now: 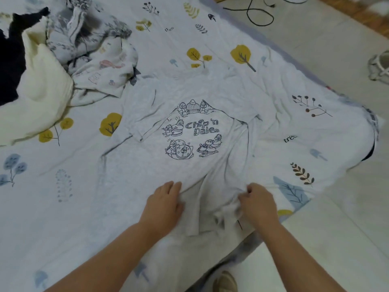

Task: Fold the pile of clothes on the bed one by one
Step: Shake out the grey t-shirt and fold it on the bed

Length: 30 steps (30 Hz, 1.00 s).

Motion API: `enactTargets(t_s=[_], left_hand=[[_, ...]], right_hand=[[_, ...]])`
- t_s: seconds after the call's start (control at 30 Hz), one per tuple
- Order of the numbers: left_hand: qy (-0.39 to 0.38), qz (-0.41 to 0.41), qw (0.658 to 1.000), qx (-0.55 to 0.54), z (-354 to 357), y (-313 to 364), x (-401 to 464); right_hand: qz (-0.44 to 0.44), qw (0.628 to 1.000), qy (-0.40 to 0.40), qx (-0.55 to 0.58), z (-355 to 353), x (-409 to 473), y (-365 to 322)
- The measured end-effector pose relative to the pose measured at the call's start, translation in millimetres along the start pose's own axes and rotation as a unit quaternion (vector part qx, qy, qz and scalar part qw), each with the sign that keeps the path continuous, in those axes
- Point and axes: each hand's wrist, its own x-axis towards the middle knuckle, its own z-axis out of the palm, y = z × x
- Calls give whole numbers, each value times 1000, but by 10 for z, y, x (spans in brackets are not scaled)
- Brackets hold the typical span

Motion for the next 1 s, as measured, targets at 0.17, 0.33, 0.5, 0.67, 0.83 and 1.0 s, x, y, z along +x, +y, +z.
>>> enactTargets(t_s=[0.17, 0.33, 0.5, 0.67, 0.83, 1.0], left_hand=[[34, -36, 998, -45, 117, -165, -85], [103, -140, 983, -62, 141, -366, -267], [93, -394, 913, -42, 116, -677, -506], [34, -466, 878, -104, 153, -1006, -692], [100, -416, 892, -148, -49, -1365, -819], [206, -411, 863, -211, -450, -1423, -811]], right_hand=[[53, 998, 24, -8, -306, 136, 437], [109, 990, -40, 85, -158, 132, 474], [76, 993, -86, 5, -83, 169, 536], [53, 992, -94, 61, -199, 166, 581], [76, 973, -95, 198, -537, 157, 662], [85, 945, -86, 302, -924, 246, 572]])
